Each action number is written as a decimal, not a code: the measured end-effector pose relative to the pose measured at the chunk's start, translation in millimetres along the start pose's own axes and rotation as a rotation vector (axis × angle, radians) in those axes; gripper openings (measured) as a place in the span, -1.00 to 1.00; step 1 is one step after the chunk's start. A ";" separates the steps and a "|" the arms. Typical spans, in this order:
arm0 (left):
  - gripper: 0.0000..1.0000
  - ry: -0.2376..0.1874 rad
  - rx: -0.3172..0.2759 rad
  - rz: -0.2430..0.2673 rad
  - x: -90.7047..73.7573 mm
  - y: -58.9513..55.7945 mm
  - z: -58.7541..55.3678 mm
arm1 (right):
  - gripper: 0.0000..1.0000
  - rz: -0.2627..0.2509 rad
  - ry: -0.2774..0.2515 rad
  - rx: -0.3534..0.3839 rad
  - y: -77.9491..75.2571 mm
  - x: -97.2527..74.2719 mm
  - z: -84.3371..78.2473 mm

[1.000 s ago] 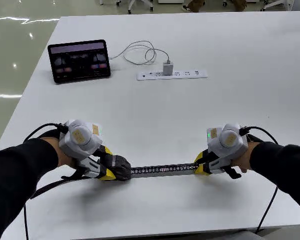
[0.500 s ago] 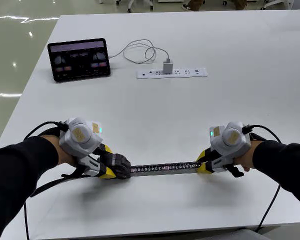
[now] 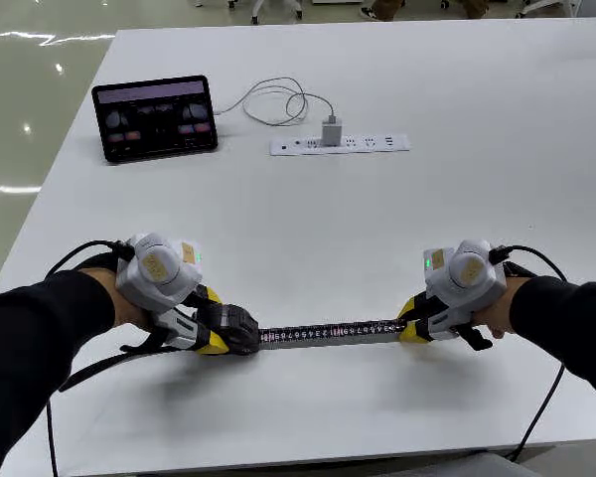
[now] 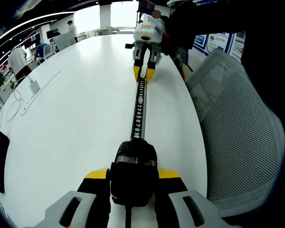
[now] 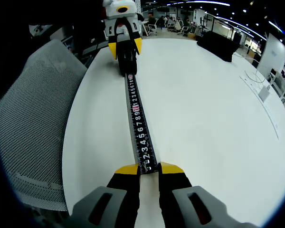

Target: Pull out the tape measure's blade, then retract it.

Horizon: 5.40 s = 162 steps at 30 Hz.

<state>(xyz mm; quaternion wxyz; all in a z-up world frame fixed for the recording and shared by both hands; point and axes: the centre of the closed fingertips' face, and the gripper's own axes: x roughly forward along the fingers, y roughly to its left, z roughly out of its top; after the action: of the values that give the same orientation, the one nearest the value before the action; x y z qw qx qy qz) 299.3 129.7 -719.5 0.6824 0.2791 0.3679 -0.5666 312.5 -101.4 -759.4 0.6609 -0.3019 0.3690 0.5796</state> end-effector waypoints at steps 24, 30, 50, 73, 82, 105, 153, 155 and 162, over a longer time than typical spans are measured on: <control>-0.37 -0.001 -0.001 0.002 -0.2 0.6 -0.5 | -0.81 -0.005 0.019 0.011 -2.9 -8.6 -13.1; -0.37 -0.002 -0.001 0.001 0.1 0.9 -0.7 | -0.81 -0.006 0.018 0.018 -3.2 -10.4 -16.0; -0.37 -0.005 -0.002 0.002 1.3 3.4 -2.1 | -0.81 -0.009 0.018 0.033 -3.4 -10.6 -17.0; -0.35 -0.079 0.005 0.077 2.8 6.5 1.4 | -0.76 -0.018 0.071 -0.023 -2.0 -10.0 -15.9; -0.16 -0.003 -0.058 0.094 1.9 14.2 -9.6 | -0.72 -0.018 0.074 -0.003 -1.0 -9.4 -15.1; 1.00 0.001 -0.168 0.078 -3.1 5.5 -3.0 | 0.22 -0.031 0.120 0.079 -3.4 -13.0 -21.2; 1.00 -0.382 -0.602 0.532 -75.6 11.7 -15.7 | 1.00 -0.461 -0.265 0.487 -1.0 -81.0 -2.1; 1.00 -0.373 -0.595 0.540 -78.5 9.2 -17.7 | 1.00 -0.470 -0.275 0.492 1.8 -84.4 -4.0; 1.00 -0.370 -0.596 0.547 -86.2 -2.4 -27.3 | 1.00 -0.473 -0.278 0.513 19.6 -89.0 -15.5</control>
<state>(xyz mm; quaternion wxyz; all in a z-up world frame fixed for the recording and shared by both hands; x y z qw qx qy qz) 284.3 200.0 -664.5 0.9122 0.0509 0.2995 -0.2749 286.0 -159.8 -692.8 0.8744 -0.1217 0.3292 0.3351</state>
